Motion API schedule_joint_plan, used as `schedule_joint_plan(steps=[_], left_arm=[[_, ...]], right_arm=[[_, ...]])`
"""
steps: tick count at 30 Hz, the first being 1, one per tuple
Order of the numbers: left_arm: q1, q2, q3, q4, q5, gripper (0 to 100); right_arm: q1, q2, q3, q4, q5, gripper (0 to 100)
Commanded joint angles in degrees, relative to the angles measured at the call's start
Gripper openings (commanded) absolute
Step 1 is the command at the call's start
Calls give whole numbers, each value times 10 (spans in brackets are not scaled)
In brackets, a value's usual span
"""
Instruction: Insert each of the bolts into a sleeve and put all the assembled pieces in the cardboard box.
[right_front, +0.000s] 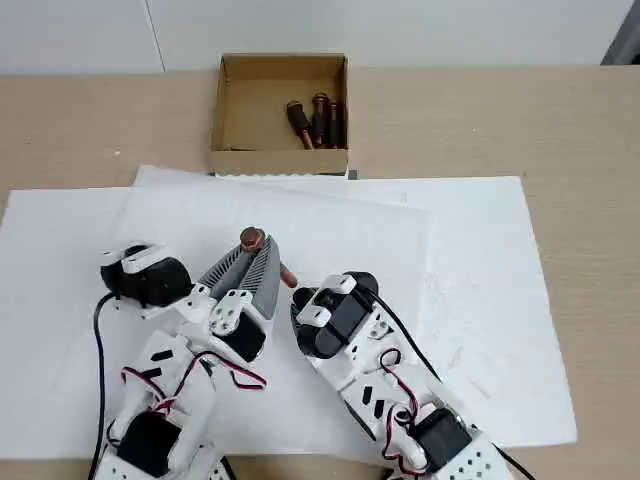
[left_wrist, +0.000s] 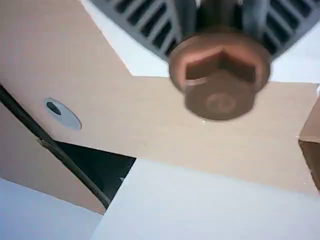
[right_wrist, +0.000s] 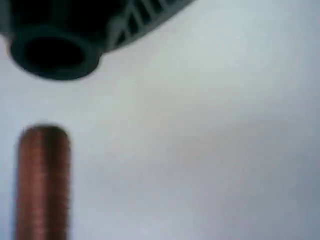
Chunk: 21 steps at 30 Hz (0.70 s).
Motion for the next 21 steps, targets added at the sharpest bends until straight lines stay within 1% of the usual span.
schedule_joint_plan(steps=[1, 21], left_arm=[[12, -9, -2, -19, 3, 6], [20, -7, 23, -15, 0, 6]], right_arm=[[-7, -3, -14, -16, -1, 4], [-4, -3, -40, -16, 0, 4]])
